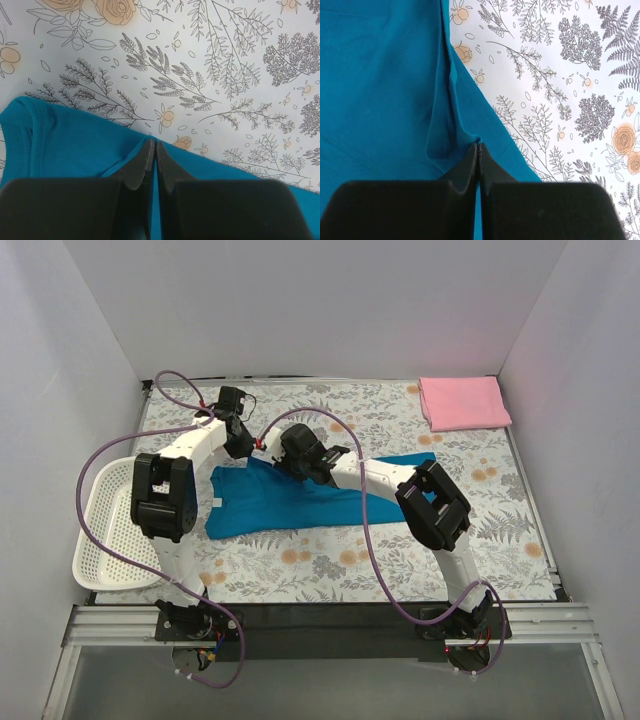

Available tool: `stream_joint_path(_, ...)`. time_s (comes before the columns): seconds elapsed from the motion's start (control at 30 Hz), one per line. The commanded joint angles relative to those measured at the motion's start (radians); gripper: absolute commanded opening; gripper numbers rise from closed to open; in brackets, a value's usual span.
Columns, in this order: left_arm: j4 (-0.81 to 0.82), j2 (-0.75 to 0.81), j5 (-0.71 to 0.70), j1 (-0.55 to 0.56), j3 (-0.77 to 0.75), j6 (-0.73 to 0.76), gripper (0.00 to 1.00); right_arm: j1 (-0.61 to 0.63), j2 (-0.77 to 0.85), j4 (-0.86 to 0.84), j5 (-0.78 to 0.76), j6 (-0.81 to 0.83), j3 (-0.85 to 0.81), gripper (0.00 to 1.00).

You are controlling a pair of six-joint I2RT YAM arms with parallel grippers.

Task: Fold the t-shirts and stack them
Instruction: Fold the tshirt

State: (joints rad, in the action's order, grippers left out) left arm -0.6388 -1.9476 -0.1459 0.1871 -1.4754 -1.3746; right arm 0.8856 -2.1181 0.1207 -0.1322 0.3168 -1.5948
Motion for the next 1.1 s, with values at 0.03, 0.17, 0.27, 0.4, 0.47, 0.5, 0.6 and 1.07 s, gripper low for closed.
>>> stream_joint_path(0.03, -0.012, 0.088, -0.046, 0.002, -0.02, -0.009, 0.0, -0.004, -0.013, -0.055, 0.003, 0.019, -0.01, 0.01)
stream_joint_path(0.17, -0.012, 0.098, -0.044, 0.0, 0.001, -0.011, 0.0, -0.004, -0.022, -0.056, 0.035, 0.037, -0.021, 0.01)
stream_joint_path(0.27, -0.013, 0.105, -0.044, 0.002, 0.013, -0.011, 0.0, -0.004, -0.026, -0.056, 0.052, 0.048, -0.025, 0.01)
stream_joint_path(0.4, -0.015, 0.118, -0.05, 0.0, 0.027, -0.015, 0.0, -0.004, -0.036, -0.056, 0.054, 0.059, -0.028, 0.01)
stream_joint_path(0.47, -0.015, 0.125, -0.052, 0.0, 0.036, -0.017, 0.0, -0.004, -0.04, -0.056, 0.055, 0.067, -0.034, 0.01)
stream_joint_path(0.5, -0.013, 0.127, -0.055, 0.002, 0.044, -0.017, 0.0, -0.004, -0.043, -0.056, 0.055, 0.067, -0.036, 0.01)
stream_joint_path(0.6, -0.016, 0.125, -0.058, 0.0, 0.052, -0.015, 0.0, -0.004, -0.042, -0.056, 0.046, 0.071, -0.037, 0.01)
stream_joint_path(1.07, -0.035, 0.156, -0.018, 0.0, 0.087, -0.006, 0.0, -0.001, 0.072, -0.038, 0.072, 0.058, 0.061, 0.01)
